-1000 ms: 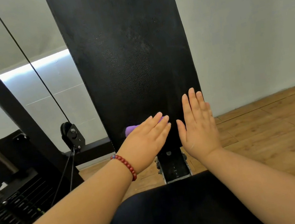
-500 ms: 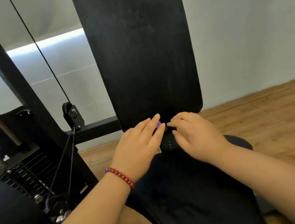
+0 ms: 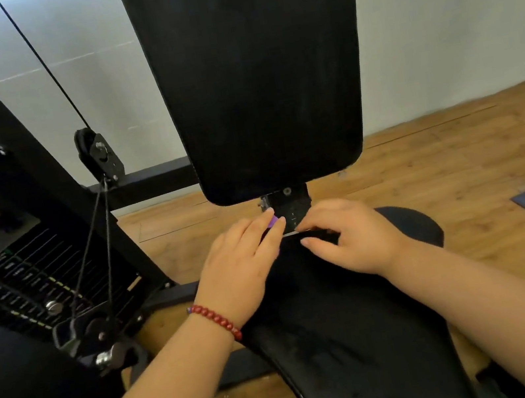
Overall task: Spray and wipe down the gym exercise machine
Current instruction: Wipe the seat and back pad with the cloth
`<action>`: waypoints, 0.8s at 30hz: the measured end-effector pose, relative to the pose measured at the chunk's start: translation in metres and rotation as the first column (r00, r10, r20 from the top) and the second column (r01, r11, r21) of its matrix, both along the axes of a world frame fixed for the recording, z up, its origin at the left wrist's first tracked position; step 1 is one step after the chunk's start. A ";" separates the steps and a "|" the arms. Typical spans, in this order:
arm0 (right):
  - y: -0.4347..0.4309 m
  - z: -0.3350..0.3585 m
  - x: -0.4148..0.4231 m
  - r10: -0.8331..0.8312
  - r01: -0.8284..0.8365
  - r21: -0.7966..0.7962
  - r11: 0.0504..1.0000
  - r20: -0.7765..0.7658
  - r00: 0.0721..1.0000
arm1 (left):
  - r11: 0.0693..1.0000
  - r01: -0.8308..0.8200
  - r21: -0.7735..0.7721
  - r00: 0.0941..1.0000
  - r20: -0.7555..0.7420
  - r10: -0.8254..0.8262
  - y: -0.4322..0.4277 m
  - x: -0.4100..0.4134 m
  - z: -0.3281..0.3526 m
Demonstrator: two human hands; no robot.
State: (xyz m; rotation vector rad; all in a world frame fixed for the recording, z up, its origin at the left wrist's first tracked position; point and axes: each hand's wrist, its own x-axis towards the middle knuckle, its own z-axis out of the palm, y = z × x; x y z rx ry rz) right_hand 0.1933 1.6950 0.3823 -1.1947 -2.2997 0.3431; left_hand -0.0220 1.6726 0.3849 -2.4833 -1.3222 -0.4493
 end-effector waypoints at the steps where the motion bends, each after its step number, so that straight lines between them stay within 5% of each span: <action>1: -0.001 0.001 0.000 -0.003 0.003 -0.022 1.000 0.002 1.000 | 1.000 -0.012 -0.011 1.000 0.013 0.012 -0.001 0.001 0.001; 13: -0.053 0.029 -0.007 -0.132 0.165 -0.330 0.929 0.120 0.984 | 0.942 -0.131 -0.309 0.991 -0.015 0.133 -0.049 0.014 0.056; 18: -0.098 0.070 -0.012 -0.295 0.246 -0.484 0.839 -0.025 0.955 | 0.911 -0.144 -0.387 0.989 -0.024 0.146 -0.071 0.017 0.105; 24: -0.109 0.153 -0.009 -0.345 0.266 -0.464 0.845 -0.092 0.934 | 0.910 -0.151 -0.387 0.985 0.024 0.173 -0.082 0.022 0.172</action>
